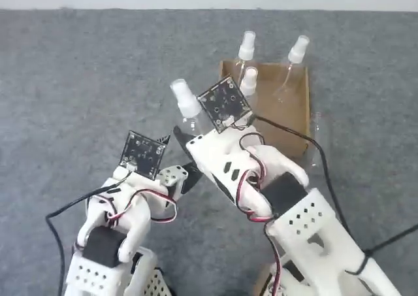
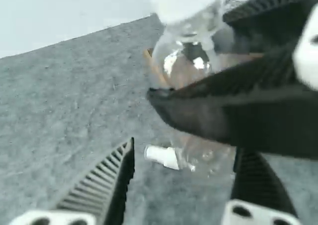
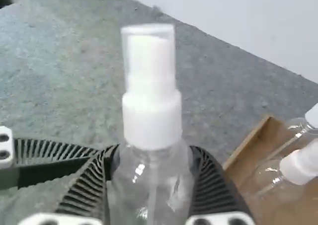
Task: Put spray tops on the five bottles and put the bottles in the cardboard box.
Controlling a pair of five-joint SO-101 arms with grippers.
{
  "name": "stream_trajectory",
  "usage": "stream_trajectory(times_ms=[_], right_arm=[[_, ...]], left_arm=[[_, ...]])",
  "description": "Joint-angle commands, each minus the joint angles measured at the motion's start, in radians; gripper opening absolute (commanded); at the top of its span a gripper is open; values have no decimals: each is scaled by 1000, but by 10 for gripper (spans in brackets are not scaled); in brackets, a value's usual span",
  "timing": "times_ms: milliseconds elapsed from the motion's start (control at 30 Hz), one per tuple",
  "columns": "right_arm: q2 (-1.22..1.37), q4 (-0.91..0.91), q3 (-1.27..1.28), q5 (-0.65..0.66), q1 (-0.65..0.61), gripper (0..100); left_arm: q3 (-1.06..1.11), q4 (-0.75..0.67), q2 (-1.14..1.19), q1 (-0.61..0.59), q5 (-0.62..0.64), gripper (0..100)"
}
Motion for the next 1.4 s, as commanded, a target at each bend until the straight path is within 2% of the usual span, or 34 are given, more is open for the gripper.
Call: stream_trajectory(times_ms=[0, 200, 367, 567, 867, 1033, 1367], right_arm=[[-47, 39, -112, 28, 133, 6], [-47, 182, -227, 143, 397, 6], [-12, 62, -152, 146, 564, 6], [150, -271, -15, 68, 575, 6], [469, -613, -8, 20, 599, 6], [596, -705, -8, 18, 645, 6], [765, -868, -8, 18, 639, 6]], left_arm=[[-7, -23, -18, 0, -6, 295], [-7, -23, -18, 0, -6, 295], [-7, -23, -18, 0, -6, 295], [8, -28, -18, 0, -6, 294], [15, -29, -18, -2, -8, 294], [15, -29, -18, -3, -8, 294], [15, -29, -18, -5, -8, 294]])
